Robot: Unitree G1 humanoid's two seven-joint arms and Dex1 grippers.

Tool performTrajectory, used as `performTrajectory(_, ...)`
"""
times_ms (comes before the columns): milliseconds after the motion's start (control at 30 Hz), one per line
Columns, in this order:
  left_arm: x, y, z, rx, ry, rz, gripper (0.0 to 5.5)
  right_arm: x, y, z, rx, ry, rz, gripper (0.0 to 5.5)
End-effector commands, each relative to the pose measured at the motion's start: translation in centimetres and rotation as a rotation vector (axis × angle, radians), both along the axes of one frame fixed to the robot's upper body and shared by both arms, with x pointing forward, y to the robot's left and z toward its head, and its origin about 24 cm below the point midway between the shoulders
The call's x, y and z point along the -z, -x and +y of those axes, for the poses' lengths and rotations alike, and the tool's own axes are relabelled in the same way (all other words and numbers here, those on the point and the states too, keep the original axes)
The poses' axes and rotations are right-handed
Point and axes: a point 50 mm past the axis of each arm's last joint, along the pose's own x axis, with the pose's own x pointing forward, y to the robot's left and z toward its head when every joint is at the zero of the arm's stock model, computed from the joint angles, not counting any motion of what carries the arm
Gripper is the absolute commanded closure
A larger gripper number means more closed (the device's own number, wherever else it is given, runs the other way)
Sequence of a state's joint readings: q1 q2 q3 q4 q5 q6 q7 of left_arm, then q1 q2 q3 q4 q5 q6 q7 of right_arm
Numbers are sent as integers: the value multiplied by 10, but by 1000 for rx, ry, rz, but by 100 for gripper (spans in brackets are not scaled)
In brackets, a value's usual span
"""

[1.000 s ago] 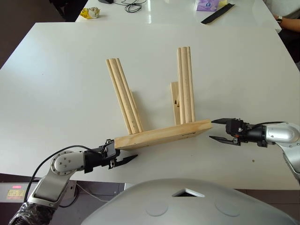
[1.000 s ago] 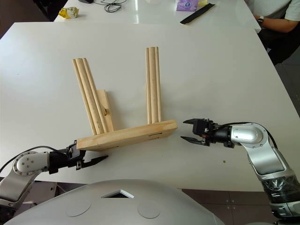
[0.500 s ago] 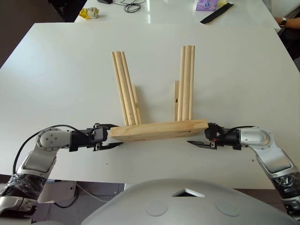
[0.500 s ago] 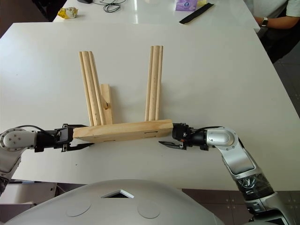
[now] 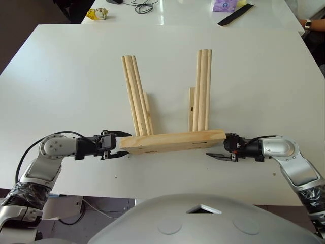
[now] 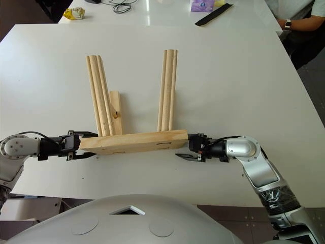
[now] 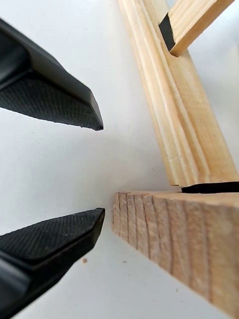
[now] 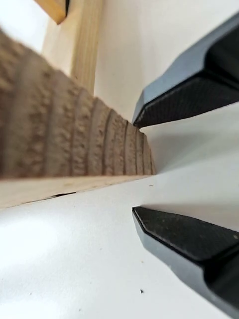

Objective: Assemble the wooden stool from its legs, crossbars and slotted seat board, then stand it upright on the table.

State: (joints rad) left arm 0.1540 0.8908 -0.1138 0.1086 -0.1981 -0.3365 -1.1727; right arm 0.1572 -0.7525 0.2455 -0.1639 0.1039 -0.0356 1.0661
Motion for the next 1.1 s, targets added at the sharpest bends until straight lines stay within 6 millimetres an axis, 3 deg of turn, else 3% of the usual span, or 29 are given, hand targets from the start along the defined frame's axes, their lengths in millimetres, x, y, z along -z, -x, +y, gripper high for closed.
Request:
performTrajectory(33, 17, 10, -1, -8, -47, 77, 259, 0, 1, 0, -9, 7, 13, 316)
performTrajectory(267, 18, 16, -8, -4, 2, 126, 344, -1, -1, -2, -11, 17, 2, 408)
performTrajectory(700, 18, 21, -24, 16, 60, 145, 550, -2, -2, -1, -22, 19, -12, 411)
performTrajectory(1033, 21, 21, -23, -29, 35, 113, 550, -3, -4, -3, -34, 31, -18, 411)
performTrajectory(1100, 23, 23, -22, -42, 23, 114, 523, -4, -3, -4, -40, 36, -14, 411)
